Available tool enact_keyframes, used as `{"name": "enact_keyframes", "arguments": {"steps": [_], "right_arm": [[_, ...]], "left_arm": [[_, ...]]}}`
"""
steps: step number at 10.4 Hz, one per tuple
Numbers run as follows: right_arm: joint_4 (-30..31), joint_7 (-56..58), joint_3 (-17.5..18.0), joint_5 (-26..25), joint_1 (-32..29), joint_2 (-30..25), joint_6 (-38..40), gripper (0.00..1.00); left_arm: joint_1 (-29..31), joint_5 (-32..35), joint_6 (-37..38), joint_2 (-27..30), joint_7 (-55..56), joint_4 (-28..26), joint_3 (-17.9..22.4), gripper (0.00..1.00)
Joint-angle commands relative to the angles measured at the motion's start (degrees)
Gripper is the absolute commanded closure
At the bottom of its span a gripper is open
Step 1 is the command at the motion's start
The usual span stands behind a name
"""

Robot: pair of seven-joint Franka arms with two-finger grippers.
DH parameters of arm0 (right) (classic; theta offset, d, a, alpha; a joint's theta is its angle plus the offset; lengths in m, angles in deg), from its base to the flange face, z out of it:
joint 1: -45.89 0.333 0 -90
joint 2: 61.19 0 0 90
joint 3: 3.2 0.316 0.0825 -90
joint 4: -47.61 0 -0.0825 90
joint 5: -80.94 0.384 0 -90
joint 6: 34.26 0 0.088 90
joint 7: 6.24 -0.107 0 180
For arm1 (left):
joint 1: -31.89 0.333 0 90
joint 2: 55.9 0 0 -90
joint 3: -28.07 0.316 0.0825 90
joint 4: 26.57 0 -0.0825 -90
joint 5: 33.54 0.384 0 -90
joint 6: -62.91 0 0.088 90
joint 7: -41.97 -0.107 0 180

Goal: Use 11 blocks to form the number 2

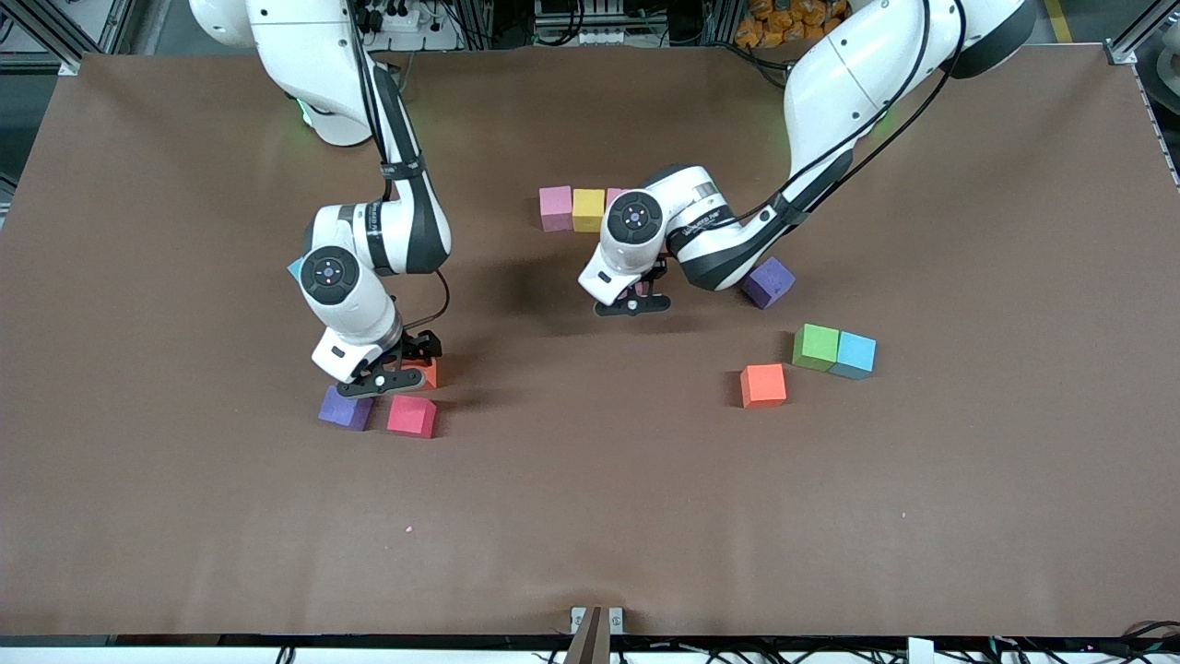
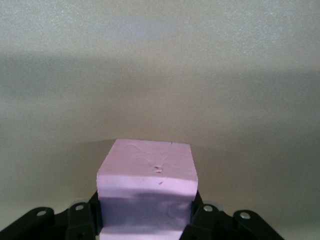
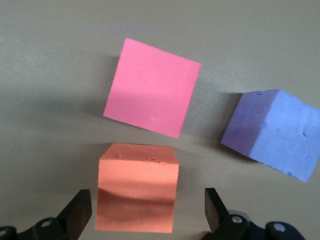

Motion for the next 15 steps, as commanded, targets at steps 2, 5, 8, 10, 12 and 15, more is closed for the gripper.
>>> {"name": "enact_keyframes", "arguments": {"steps": [2,5,8,10,12,15], "right_arm": [[0.27,1.34,2.35,2.72,-1.18,1.16,-3.22,0.00],[1.05,1.43,2.89,2.91,-1.62,1.95,-4.46,0.00],[1.67,1.43,2.89,2.91,-1.98,1.95,-4.46,0.00],[1.68,1.43,2.89,2.91,-1.80,1.95,-5.07,0.02],[1.68,1.43,2.89,2.99,-1.62,1.95,-5.60,0.51],[1.68,1.43,2.89,2.99,-1.36,1.25,-4.99,0.53]], "left_arm": [[-0.31,0.28,-1.43,0.54,2.11,-1.67,0.44,0.74],[-0.23,0.28,-2.66,0.80,2.11,-3.77,0.44,0.73],[-0.40,0.37,-2.75,0.89,2.81,-4.57,0.44,0.73],[-0.75,0.37,-2.75,0.97,2.90,-4.92,0.44,0.73],[-1.02,0.37,-2.75,0.97,2.90,-5.36,0.44,0.73],[-1.02,0.37,-2.75,1.15,2.90,-6.06,0.44,0.73]]}}
